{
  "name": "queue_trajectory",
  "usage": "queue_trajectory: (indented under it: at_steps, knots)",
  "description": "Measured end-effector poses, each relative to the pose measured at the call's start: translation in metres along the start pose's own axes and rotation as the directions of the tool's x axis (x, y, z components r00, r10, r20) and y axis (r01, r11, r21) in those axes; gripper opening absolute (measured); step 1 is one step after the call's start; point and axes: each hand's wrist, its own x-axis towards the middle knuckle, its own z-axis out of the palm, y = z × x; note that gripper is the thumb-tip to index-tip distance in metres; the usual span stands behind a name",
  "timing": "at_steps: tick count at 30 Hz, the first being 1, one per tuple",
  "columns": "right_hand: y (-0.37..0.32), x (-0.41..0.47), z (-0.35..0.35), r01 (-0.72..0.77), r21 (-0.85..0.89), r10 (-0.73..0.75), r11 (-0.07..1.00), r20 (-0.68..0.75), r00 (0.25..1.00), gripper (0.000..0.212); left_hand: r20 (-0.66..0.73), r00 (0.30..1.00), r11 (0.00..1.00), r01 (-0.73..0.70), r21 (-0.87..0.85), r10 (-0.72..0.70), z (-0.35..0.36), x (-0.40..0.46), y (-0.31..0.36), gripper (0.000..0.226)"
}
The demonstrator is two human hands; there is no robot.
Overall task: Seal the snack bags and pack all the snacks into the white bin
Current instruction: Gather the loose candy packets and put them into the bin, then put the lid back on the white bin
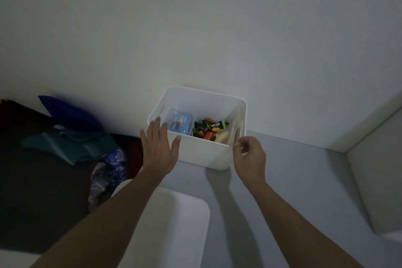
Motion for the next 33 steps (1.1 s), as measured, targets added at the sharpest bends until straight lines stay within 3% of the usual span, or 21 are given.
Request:
queue_trajectory:
  at_steps: [4, 9, 12, 16, 18, 22, 26, 33]
  knots:
    - [0.010, -0.058, 0.001, -0.154, -0.108, 0.172, 0.982, 0.181, 0.968, 0.012, 0.036, 0.998, 0.998, 0.045, -0.046, -0.044, -0.005, -0.049, -0.021, 0.061]
    - [0.016, -0.133, 0.007, -0.231, -0.307, 0.363, 0.923, 0.496, 0.789, 0.028, 0.259, 0.941, 0.975, 0.223, 0.019, -0.220, -0.008, -0.113, -0.062, 0.056]
    - [0.018, -0.172, 0.015, -0.291, -0.429, 0.508, 0.855, 0.578, 0.639, 0.054, 0.390, 0.840, 0.926, 0.347, 0.146, -0.376, -0.009, -0.144, -0.100, 0.064]
    - [0.017, -0.201, 0.023, -0.329, -0.478, 0.580, 0.814, 0.644, 0.499, 0.077, 0.484, 0.632, 0.776, 0.605, 0.180, -0.605, -0.015, -0.166, -0.146, 0.077]
    - [0.015, -0.206, 0.028, -0.329, -0.482, 0.583, 0.812, 0.643, 0.497, 0.081, 0.568, 0.541, 0.689, 0.721, 0.066, -0.621, -0.014, -0.170, -0.160, 0.078]
    - [0.017, -0.211, 0.033, -0.453, -0.413, 0.610, 0.790, 0.595, 0.523, 0.079, 0.592, 0.513, 0.643, 0.766, 0.011, -0.621, -0.016, -0.172, -0.168, 0.066]
    - [0.018, -0.212, 0.029, -0.590, -0.284, 0.654, 0.756, 0.385, 0.651, 0.059, 0.491, 0.614, 0.687, 0.725, -0.041, -0.618, -0.022, -0.170, -0.161, 0.043]
    - [-0.016, -0.184, 0.008, -0.558, -0.070, 0.562, 0.827, 0.059, 0.825, 0.038, 0.326, 0.627, 0.519, 0.774, -0.364, -0.707, -0.054, -0.137, -0.119, 0.041]
